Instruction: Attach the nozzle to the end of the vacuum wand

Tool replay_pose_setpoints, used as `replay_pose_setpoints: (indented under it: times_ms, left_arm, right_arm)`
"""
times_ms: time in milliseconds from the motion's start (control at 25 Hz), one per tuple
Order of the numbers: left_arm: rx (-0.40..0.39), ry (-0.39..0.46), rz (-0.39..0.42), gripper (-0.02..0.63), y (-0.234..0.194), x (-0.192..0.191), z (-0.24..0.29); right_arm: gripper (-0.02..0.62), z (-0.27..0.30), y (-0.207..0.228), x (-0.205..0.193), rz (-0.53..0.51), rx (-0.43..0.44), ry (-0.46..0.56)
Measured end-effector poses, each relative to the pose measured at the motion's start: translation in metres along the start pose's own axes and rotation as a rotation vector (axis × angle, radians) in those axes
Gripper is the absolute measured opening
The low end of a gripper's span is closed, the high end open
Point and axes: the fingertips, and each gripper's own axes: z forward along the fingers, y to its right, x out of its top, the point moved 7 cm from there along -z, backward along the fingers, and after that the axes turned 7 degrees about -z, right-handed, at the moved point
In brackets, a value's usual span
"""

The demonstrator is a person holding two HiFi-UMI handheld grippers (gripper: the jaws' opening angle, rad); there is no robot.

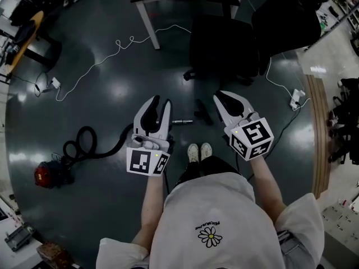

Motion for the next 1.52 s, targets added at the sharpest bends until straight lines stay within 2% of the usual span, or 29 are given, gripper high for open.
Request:
replay_pose_setpoints:
  times_ms: [40,120,240,320,400,520,680,760,840,960,1080,1160,1240,1400,1520]
  left_arm:
    - [0.006,-0.007,0.007,0.1,-0.001,-0.002,0.003]
    - [0.028,-0.026,0.042,0.016,-0.006,-0.007,0.01]
    - [0.045,-0.067,0.056,0.0,-0.022,-0.026,0.024]
    - [0.041,-0.114,0.07,0.001,-0.038,-0.056,0.033]
    - [0.022,-0.153,0.086,0.001,-0.06,-0.108,0.041]
    - [-0.03,-0.24,0.131,0.003,-0.108,-0.22,0.043]
    - [-0.105,-0.362,0.134,0.099,-0.181,-0.406,0.033]
    - [-0.17,-0.428,0.174,0.119,-0.214,-0.498,0.033]
    - [-0.282,-0.548,0.253,0.164,-0.24,-0.591,0.031]
    - [-0.466,-0.802,0.314,0.265,-0.269,-0.723,0.012]
    - [-0.596,-1.02,0.38,0.305,-0.29,-0.816,-0.017]
    - [-0.656,-1.135,0.454,0.314,-0.297,-0.857,-0.034]
    - [-0.695,-1.215,0.506,0.318,-0.301,-0.887,-0.043]
    - [-0.769,-1.254,0.604,0.311,-0.296,-0.927,-0.053]
    - [-0.797,-1.248,0.564,0.234,-0.292,-0.933,-0.062]
  right_arm:
    - [0.012,0.004,0.002,0.0,-0.007,0.003,0.005]
    - [0.008,0.014,0.005,-0.002,-0.02,0.032,0.002]
    - [0.008,0.036,0.011,-0.017,-0.025,0.109,-0.032]
    - [0.008,0.053,0.022,-0.044,-0.028,0.141,-0.068]
    - [0.009,0.076,0.035,-0.089,-0.054,0.169,-0.105]
    - [0.049,0.12,0.05,-0.189,-0.102,0.2,-0.151]
    - [0.074,0.188,0.073,-0.358,-0.146,0.235,-0.222]
    - [0.086,0.227,0.085,-0.447,-0.171,0.27,-0.255]
    - [0.107,0.264,0.095,-0.533,-0.219,0.315,-0.295]
    - [0.134,0.3,0.098,-0.651,-0.315,0.4,-0.383]
    - [0.152,0.316,0.095,-0.738,-0.369,0.498,-0.487]
    - [0.163,0.322,0.091,-0.778,-0.399,0.553,-0.55]
    - [0.177,0.326,0.088,-0.806,-0.454,0.593,-0.596]
    - [0.192,0.338,0.083,-0.841,-0.569,0.636,-0.605]
    - [0.198,0.344,0.075,-0.854,-0.669,0.63,-0.53]
